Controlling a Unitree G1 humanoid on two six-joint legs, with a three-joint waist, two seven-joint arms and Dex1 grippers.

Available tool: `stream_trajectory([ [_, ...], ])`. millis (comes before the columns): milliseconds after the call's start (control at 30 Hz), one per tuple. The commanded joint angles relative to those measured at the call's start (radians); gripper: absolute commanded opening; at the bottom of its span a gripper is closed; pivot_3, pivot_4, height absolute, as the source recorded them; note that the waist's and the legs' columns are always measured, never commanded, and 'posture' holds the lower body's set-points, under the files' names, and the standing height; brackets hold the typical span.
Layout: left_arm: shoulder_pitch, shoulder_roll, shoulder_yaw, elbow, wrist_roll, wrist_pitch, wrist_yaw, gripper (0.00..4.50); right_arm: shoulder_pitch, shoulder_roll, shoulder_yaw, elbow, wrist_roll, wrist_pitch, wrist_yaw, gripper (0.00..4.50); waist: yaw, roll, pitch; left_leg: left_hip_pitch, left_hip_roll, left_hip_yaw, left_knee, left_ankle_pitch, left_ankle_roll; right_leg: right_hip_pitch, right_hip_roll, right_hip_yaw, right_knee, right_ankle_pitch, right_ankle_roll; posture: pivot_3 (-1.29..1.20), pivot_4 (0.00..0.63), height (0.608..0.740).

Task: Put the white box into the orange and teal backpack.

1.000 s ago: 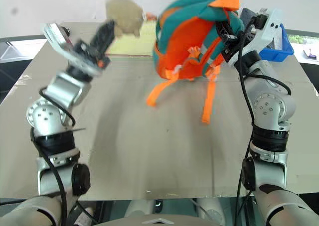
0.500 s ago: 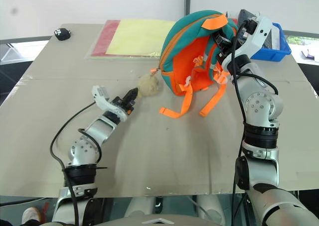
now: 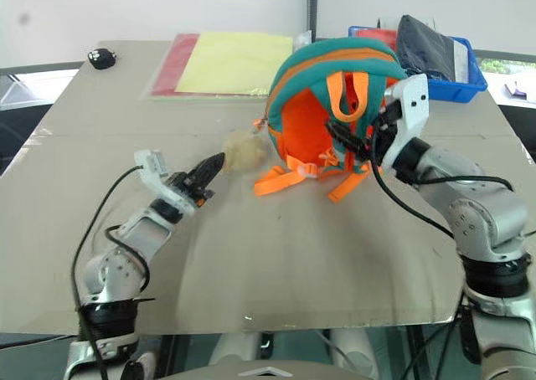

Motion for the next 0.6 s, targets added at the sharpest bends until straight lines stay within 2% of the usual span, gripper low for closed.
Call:
stream_trajectory([
  [33, 0.053, 0.079, 0.012, -0.100, 0.015, 0.010, -0.114, 2.80, 0.086, -0.075, -0.118, -0.057, 0.040, 0.002, 0.117, 4.50, 0.001, 0.000, 0.000, 0.001, 0.000, 0.000, 0.000, 0.000, 0.000, 0.001, 0.000, 0.000, 0.000, 0.000, -0.001, 0.00, 0.150, 0.740],
  [133, 0.114, 0.141, 0.031, -0.117, 0.040, -0.007, -0.188, 4.29, 0.191, -0.123, -0.186, -0.046, 0.007, -0.041, 0.189, 4.50, -0.002, 0.000, 0.000, 0.002, 0.000, 0.001, 0.001, 0.000, 0.000, 0.001, 0.000, 0.001, 0.000, -0.002, -0.003, 0.00, 0.150, 0.740],
  [167, 0.145, 0.157, 0.051, -0.127, 0.044, -0.021, -0.218, 4.41, 0.238, -0.131, -0.214, -0.043, -0.008, -0.059, 0.212, 4.50, -0.002, -0.001, -0.001, 0.002, 0.000, 0.001, 0.002, 0.000, 0.000, 0.001, 0.000, 0.001, 0.000, -0.002, -0.003, 0.00, 0.150, 0.740],
  [333, 0.279, 0.197, 0.137, -0.145, 0.075, -0.054, -0.284, 4.41, 0.464, -0.120, -0.313, 0.022, -0.111, -0.190, 0.320, 4.50, -0.002, -0.002, -0.001, 0.003, 0.001, 0.003, 0.003, 0.000, 0.000, 0.001, 0.000, 0.002, 0.001, -0.002, -0.003, 0.00, 0.150, 0.740],
  [433, 0.371, 0.217, 0.213, -0.161, 0.091, -0.066, -0.312, 4.41, 0.550, -0.106, -0.346, 0.059, -0.150, -0.247, 0.358, 4.50, -0.003, -0.002, -0.002, 0.004, 0.001, 0.004, 0.003, 0.000, 0.000, 0.002, 0.000, 0.003, 0.001, -0.002, -0.003, 0.00, 0.150, 0.740],
  [600, 0.408, 0.247, 0.258, -0.135, 0.104, -0.051, -0.346, 4.41, 0.539, -0.089, -0.306, 0.179, -0.222, -0.348, 0.411, 4.50, -0.002, -0.002, -0.001, 0.007, 0.001, 0.005, 0.003, 0.000, 0.000, 0.003, 0.000, 0.004, 0.001, -0.002, -0.002, 0.00, 0.150, 0.740],
])
